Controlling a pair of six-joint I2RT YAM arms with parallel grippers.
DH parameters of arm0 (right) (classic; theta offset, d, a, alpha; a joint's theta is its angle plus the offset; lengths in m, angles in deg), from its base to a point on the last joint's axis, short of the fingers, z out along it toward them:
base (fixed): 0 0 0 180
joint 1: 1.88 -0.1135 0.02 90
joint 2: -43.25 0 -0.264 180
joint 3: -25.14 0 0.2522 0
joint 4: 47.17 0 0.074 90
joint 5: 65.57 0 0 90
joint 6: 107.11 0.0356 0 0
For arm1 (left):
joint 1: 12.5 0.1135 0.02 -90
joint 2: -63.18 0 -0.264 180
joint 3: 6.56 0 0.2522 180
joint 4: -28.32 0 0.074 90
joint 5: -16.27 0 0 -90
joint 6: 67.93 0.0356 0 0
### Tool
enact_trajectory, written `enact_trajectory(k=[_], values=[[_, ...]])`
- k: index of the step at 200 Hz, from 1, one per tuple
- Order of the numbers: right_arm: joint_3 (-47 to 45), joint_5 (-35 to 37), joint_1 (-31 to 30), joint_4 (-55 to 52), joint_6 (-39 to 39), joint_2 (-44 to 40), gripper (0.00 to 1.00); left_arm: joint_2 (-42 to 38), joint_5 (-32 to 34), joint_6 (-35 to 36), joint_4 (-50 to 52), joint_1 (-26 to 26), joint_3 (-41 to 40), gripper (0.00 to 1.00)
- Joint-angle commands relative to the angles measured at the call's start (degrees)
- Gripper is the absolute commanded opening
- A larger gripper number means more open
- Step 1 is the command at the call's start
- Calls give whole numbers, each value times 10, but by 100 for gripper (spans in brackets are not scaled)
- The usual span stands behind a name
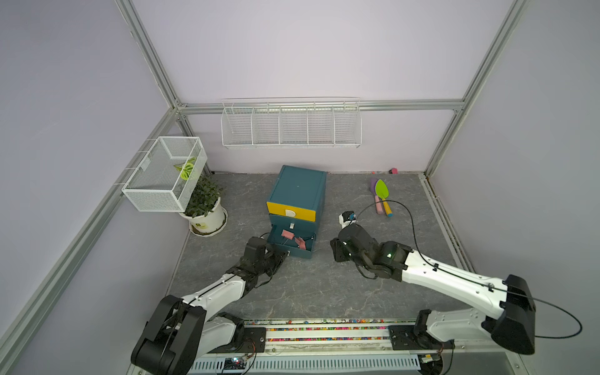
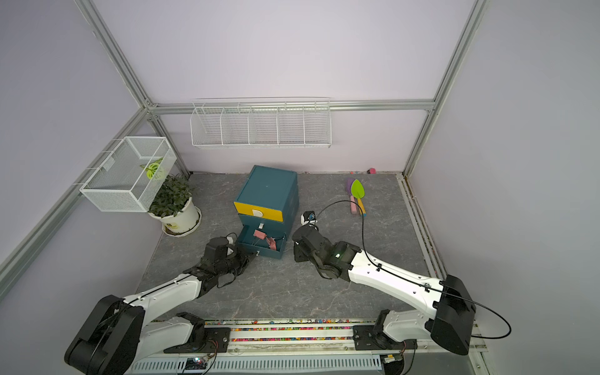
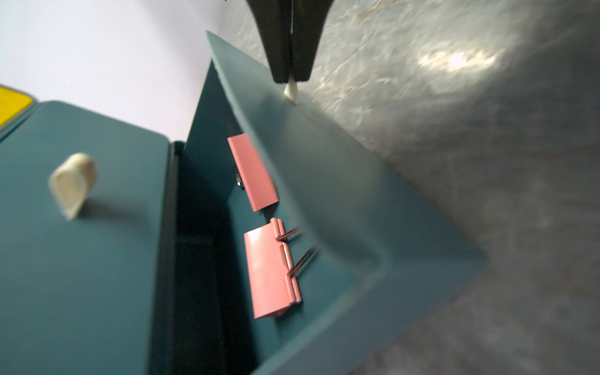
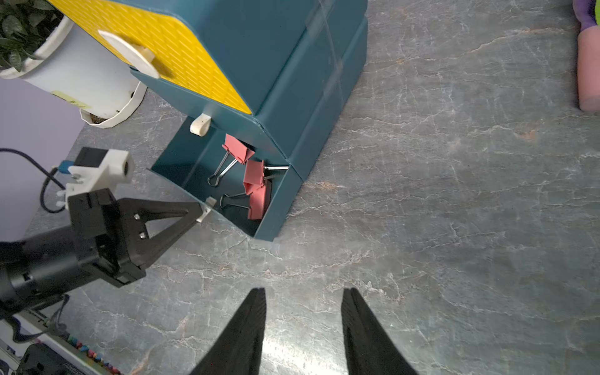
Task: Put the binder clips in the drawer according to color
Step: Close the drawer in the storage box.
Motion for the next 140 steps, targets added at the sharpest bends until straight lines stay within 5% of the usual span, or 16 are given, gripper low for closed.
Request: enact_trajectory(k=[1,140], values=[[-18,11,10,-14,11,-15,45,30,23,22,-9,-2,41,0],[-63,6,36,-19,13,-53,45,201,59,-15,-172,-3,99,0]])
